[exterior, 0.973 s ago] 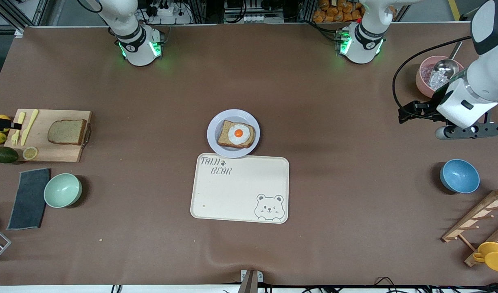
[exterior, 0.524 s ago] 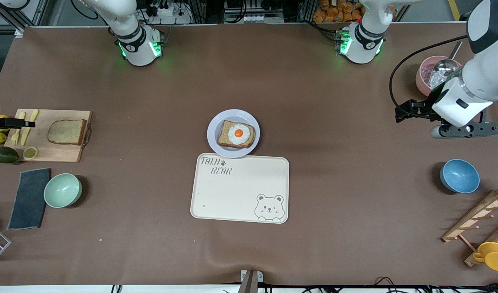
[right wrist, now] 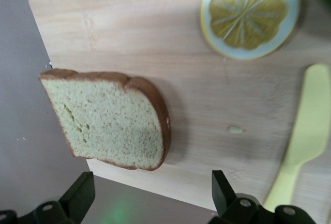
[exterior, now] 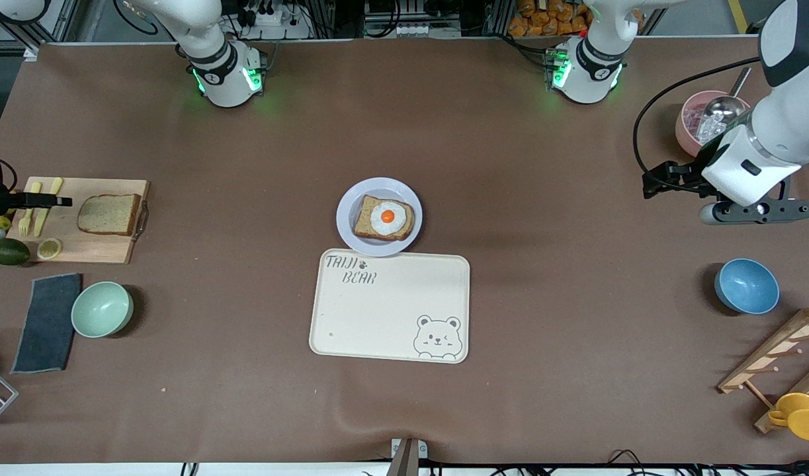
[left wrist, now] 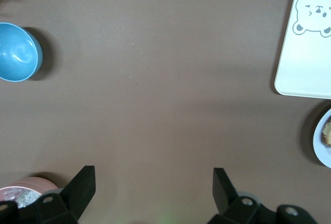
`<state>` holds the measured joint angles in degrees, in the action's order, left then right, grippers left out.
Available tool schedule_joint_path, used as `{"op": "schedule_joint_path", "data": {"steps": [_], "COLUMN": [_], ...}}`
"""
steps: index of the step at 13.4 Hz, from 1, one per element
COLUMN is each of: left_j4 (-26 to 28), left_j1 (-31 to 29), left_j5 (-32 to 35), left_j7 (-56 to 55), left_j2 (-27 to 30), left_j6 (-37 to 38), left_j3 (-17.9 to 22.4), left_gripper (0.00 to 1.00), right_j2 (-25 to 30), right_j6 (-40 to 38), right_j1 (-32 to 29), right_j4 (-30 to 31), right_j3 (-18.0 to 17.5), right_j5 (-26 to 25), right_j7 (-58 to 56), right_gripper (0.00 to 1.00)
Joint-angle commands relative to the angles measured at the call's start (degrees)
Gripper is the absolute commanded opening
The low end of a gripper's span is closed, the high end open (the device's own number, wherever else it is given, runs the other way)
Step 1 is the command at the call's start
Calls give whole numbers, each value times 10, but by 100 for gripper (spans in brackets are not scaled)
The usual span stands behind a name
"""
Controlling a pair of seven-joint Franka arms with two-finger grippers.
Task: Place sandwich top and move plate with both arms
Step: 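Lower the right gripper onto the bread slice and grasp its edge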
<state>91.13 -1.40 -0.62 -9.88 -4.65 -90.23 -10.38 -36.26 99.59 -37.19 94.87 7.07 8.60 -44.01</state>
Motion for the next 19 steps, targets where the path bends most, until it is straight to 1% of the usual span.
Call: {"op": "schedule_joint_path", "data": {"steps": [1, 6, 9, 12, 17, 19], "left_j4": [-12, -11, -12, -11, -10, -10], "left_j1": [-2, -3, -3, -3, -4, -5], "left_j5": [4, 2, 4, 2, -6, -20], "left_j7": [9, 10, 10, 10, 9, 9], "left_j2": [-4, -4, -4, -4, -4, -4], "left_j6": [5, 4, 4, 3, 3, 3], "left_j3": [-2, -2, -1, -1, 1, 4], "left_gripper": [100, 100, 100, 100, 100, 100], "right_j2": [-2, -22, -22, -25, -38, -38], "right_j6": [5, 6, 24, 26, 38, 38], "right_j1": [-24, -39, -39, -44, -48, -47], "right_j4": [22, 18, 18, 18, 19, 19], "right_j3": [-11, -11, -12, -11, -11, -11], "right_j5": [9, 63, 64, 106, 113, 113], "right_j7": [-6, -53, -63, -80, -87, -87], "right_gripper": [100, 100, 100, 100, 100, 100]}}
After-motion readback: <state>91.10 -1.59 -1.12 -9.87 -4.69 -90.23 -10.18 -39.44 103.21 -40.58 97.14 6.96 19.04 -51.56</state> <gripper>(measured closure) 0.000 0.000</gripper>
